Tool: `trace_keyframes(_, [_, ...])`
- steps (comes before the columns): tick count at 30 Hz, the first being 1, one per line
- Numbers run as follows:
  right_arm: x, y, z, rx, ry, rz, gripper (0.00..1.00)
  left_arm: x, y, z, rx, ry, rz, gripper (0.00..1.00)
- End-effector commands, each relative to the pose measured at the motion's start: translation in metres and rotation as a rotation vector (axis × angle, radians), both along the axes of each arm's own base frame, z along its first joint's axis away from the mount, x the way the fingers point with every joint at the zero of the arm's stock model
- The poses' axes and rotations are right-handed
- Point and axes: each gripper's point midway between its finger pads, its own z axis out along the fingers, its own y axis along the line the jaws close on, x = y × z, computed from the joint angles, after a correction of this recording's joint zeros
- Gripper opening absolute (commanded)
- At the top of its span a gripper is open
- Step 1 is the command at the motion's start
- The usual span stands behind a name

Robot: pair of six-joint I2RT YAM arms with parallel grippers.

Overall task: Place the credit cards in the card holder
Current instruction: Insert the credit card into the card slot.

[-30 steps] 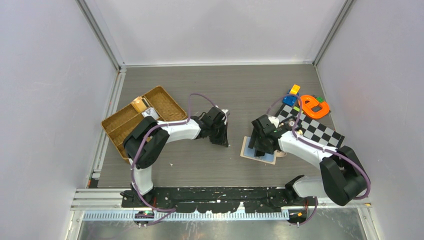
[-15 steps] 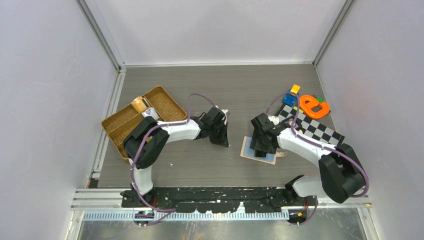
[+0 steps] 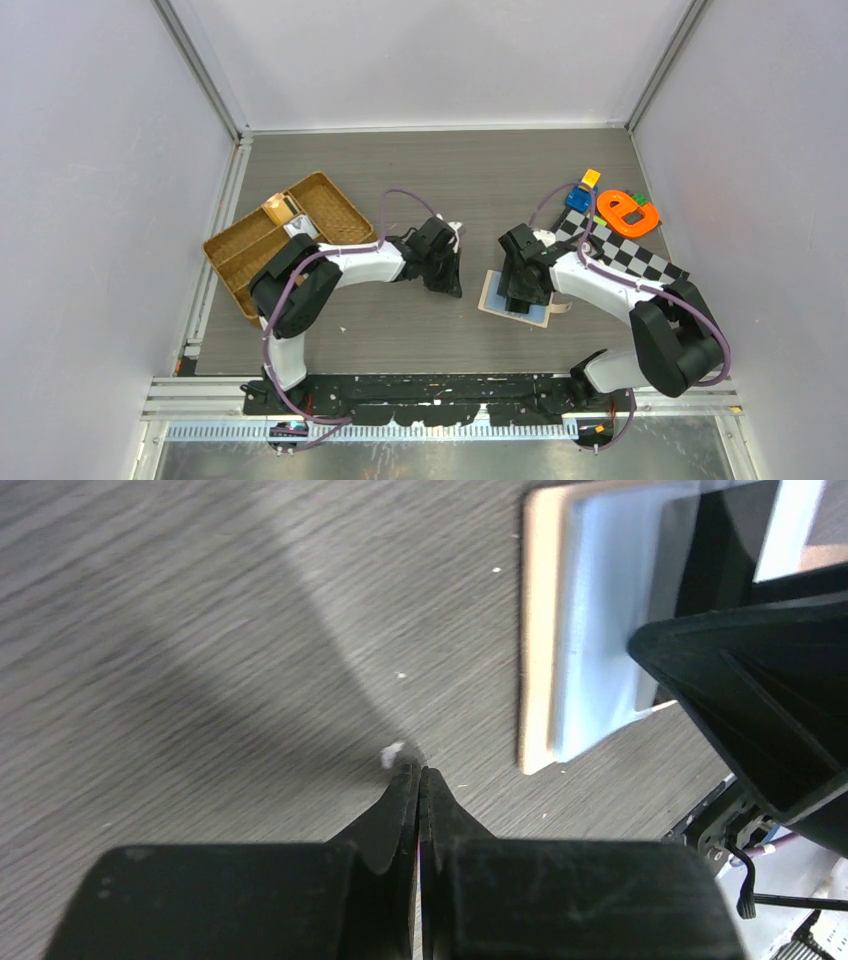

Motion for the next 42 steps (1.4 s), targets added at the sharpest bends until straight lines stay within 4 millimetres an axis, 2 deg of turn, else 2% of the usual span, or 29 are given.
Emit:
trace_keyframes(1, [0.004,0.007,-0.011,0.009,0.001,0.004,0.66,-0.021,0.002,-0.030,0.082,0.063,-0.034,0.00])
trace_keyframes(10, [0.016,0.027,-0.012,0.094,-0.048,-0.030,0.65,-0.025,-0.004,-0.039,0.089,0.068,-0.052,0.00])
trace_keyframes(18, [0.019,0.043,-0.014,0.171,-0.054,-0.035,0.55,-0.026,-0.004,-0.041,0.089,0.074,-0.054,0.00])
trace_keyframes(24, [0.019,0.051,-0.017,0.217,-0.058,-0.043,0.54,-0.026,-0.003,-0.040,0.088,0.072,-0.053,0.00])
trace_keyframes(33, [0.017,0.048,-0.005,0.238,-0.110,-0.070,0.53,-0.025,0.005,-0.035,0.110,0.050,-0.040,0.00])
trace_keyframes(38, [0.018,0.066,0.005,0.349,-0.144,-0.018,0.55,-0.025,0.005,-0.036,0.112,0.052,-0.040,0.00])
trace_keyframes(42, [0.019,0.069,0.006,0.368,-0.160,-0.012,0.56,-0.025,0.005,-0.036,0.114,0.054,-0.040,0.00])
